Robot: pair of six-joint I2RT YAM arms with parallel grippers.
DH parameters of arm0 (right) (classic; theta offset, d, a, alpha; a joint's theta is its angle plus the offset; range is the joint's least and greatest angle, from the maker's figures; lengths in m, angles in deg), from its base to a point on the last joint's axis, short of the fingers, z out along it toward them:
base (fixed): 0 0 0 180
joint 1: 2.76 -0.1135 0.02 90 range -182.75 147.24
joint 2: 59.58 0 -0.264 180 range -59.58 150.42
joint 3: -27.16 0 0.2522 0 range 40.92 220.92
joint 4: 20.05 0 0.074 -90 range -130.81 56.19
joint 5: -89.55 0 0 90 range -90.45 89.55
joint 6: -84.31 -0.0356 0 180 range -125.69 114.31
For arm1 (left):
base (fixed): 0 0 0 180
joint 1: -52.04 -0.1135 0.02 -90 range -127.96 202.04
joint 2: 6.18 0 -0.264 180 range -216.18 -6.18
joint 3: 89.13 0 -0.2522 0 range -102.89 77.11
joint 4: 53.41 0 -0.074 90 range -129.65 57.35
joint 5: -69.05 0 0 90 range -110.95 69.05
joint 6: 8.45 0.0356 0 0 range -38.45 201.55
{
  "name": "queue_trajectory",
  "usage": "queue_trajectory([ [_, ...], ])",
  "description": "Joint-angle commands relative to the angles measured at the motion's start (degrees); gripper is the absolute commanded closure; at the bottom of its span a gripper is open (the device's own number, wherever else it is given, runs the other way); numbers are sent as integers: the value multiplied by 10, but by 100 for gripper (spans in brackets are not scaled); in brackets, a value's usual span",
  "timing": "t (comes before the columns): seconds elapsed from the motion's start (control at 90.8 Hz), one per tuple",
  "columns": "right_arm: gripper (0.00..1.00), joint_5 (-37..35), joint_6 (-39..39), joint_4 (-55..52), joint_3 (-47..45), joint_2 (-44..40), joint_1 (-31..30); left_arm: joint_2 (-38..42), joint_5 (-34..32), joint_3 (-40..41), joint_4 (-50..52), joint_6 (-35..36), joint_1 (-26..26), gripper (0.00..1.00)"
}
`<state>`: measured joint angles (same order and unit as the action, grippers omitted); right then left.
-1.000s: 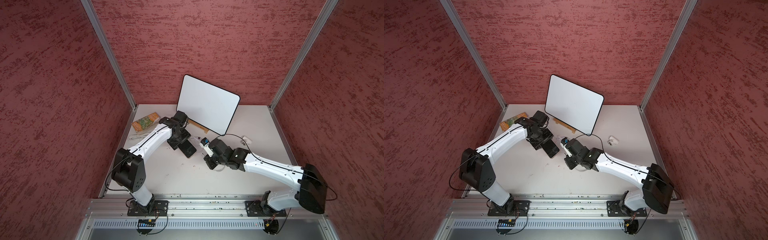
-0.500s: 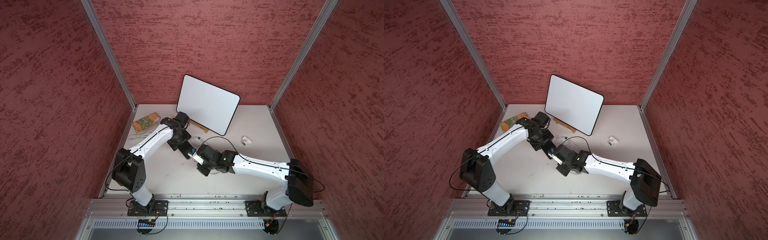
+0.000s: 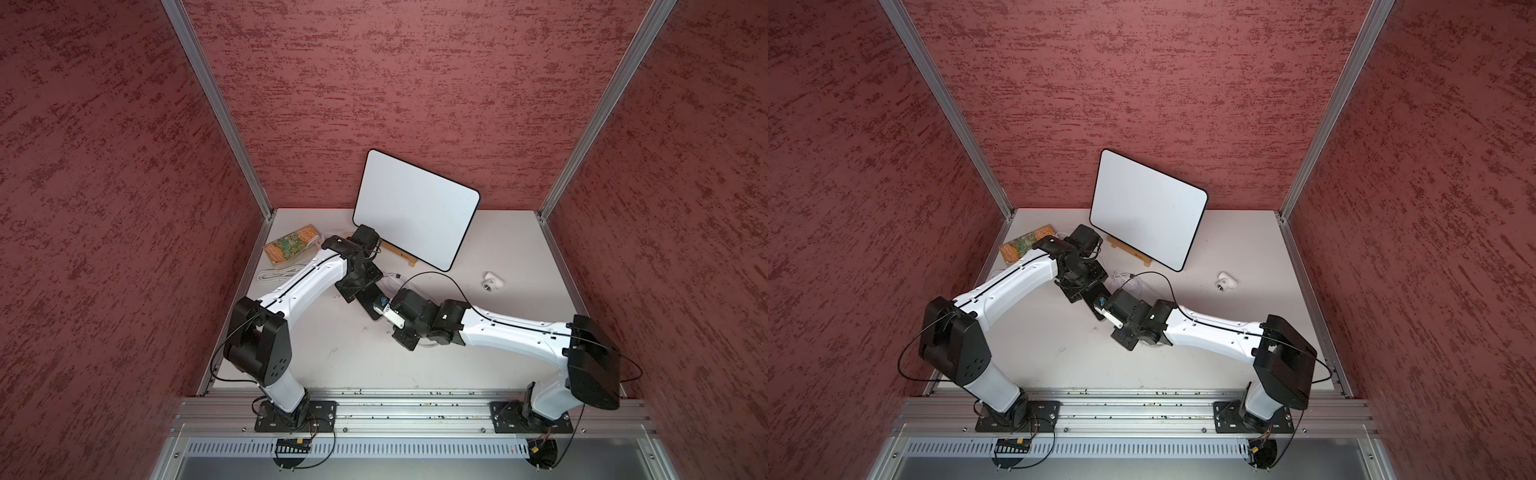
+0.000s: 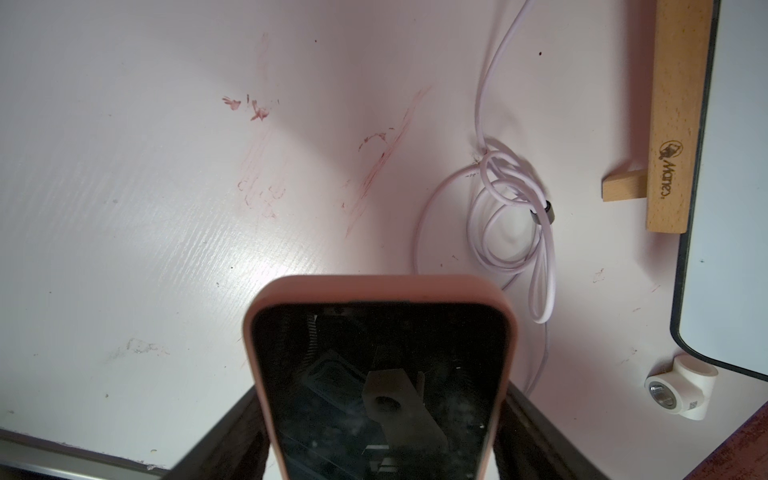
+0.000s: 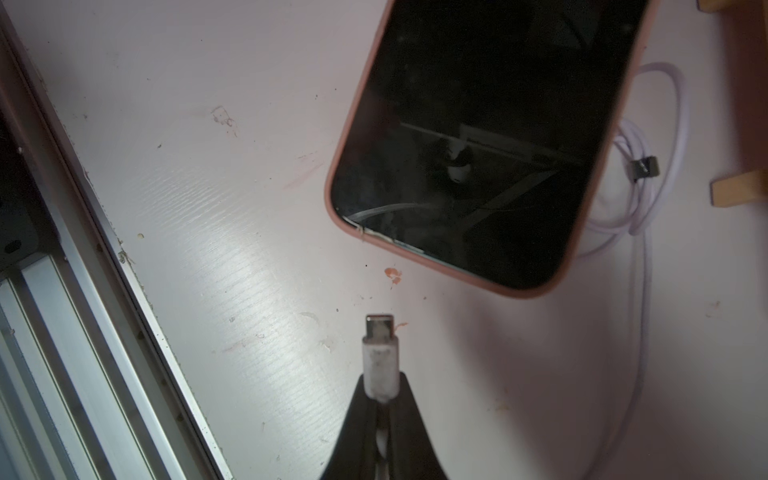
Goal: Plug the charging cable into the phone
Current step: Insert the charging cable into the phone.
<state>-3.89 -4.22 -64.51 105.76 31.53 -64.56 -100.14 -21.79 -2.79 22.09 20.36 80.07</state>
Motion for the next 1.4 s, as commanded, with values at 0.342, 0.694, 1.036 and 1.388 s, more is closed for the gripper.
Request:
queue_trajectory([
  [0.342, 100, -27, 1, 10, 17, 6, -4, 26, -22, 3, 2, 2, 18, 100],
  [0.694, 100, -27, -2, 19, 10, 6, -4, 26, -25, -3, 2, 0, 28, 100],
  [1.036, 100, -28, -3, 26, 8, 13, -4, 25, -28, -2, 0, -2, 37, 100],
  [1.388, 100, -23, -13, 20, -6, -9, -4, 22, -40, -14, 10, 2, 37, 100],
])
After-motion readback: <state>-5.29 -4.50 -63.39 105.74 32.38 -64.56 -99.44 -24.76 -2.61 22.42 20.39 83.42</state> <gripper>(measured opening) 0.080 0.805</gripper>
